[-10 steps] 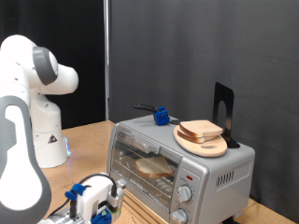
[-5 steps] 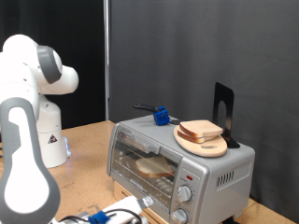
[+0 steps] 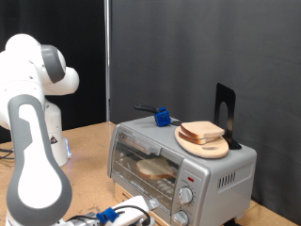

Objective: Make a piece of toast with the oven

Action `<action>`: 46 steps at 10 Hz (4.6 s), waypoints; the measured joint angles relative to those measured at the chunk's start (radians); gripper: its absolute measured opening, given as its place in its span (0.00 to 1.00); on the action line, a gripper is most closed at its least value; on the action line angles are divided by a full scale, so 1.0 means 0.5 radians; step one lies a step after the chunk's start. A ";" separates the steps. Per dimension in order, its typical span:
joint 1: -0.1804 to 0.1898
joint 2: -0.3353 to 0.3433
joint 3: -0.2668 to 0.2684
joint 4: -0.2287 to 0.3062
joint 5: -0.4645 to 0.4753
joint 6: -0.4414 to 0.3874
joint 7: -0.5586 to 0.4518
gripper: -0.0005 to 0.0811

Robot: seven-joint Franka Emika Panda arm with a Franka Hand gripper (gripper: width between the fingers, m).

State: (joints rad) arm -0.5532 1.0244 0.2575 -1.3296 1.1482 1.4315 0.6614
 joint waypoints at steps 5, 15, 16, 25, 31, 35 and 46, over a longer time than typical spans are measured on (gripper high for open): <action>0.101 0.017 -0.018 0.103 -0.134 0.237 -0.152 0.84; 0.111 0.046 0.003 0.109 -0.094 0.221 -0.442 0.84; 0.112 0.046 0.003 0.108 -0.104 0.220 -0.495 0.84; 0.188 0.038 0.043 0.035 -0.134 0.427 -0.774 0.84; 0.206 0.024 0.067 -0.033 -0.161 0.464 -1.010 0.84; 0.207 -0.011 0.092 -0.083 -0.135 0.496 -1.006 0.84; 0.232 -0.014 0.105 -0.135 -0.104 0.559 -0.997 0.50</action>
State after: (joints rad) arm -0.4374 1.0172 0.3099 -1.3972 1.0962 1.7111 0.1628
